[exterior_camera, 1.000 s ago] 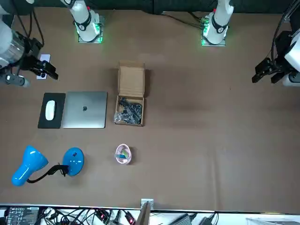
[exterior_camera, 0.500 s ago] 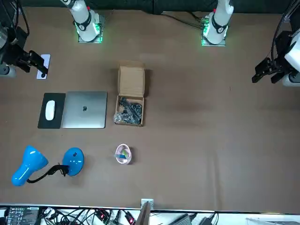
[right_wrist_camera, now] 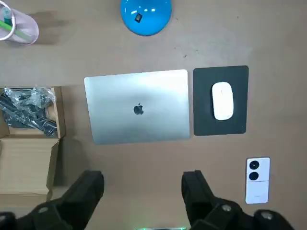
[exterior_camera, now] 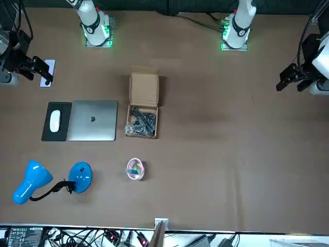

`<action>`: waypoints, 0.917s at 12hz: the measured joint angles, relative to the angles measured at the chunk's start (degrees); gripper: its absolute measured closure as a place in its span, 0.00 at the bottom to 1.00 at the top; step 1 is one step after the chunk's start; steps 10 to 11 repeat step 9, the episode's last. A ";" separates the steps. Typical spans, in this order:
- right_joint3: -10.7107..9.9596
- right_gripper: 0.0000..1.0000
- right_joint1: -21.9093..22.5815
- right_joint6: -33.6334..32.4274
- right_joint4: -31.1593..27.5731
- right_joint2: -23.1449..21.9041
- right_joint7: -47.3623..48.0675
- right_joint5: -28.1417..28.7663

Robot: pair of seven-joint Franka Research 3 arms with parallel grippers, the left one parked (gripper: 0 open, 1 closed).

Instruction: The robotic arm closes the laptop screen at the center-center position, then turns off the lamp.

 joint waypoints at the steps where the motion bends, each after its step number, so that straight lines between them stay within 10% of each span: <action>1: 0.04 0.00 0.07 0.04 0.00 0.00 0.00 0.00; 11: 0.14 0.00 0.26 0.19 0.00 0.12 0.01 0.00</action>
